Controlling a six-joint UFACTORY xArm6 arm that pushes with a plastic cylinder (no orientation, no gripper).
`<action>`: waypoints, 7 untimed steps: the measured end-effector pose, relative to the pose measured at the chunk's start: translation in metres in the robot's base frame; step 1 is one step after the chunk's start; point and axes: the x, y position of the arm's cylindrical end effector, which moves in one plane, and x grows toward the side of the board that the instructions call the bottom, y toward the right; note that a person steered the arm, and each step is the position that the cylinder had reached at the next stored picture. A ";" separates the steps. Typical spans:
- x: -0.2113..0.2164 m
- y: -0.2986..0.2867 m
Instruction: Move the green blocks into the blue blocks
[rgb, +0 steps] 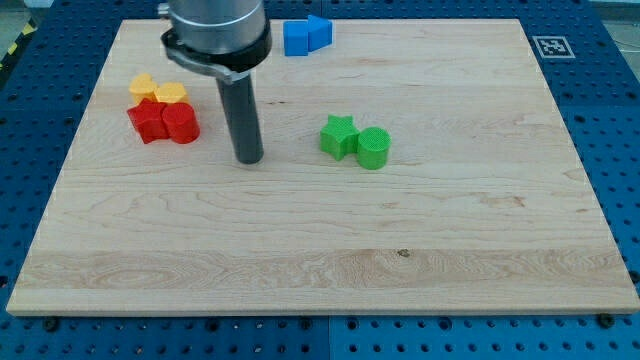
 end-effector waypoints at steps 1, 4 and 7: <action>0.010 0.037; 0.005 0.074; -0.009 0.122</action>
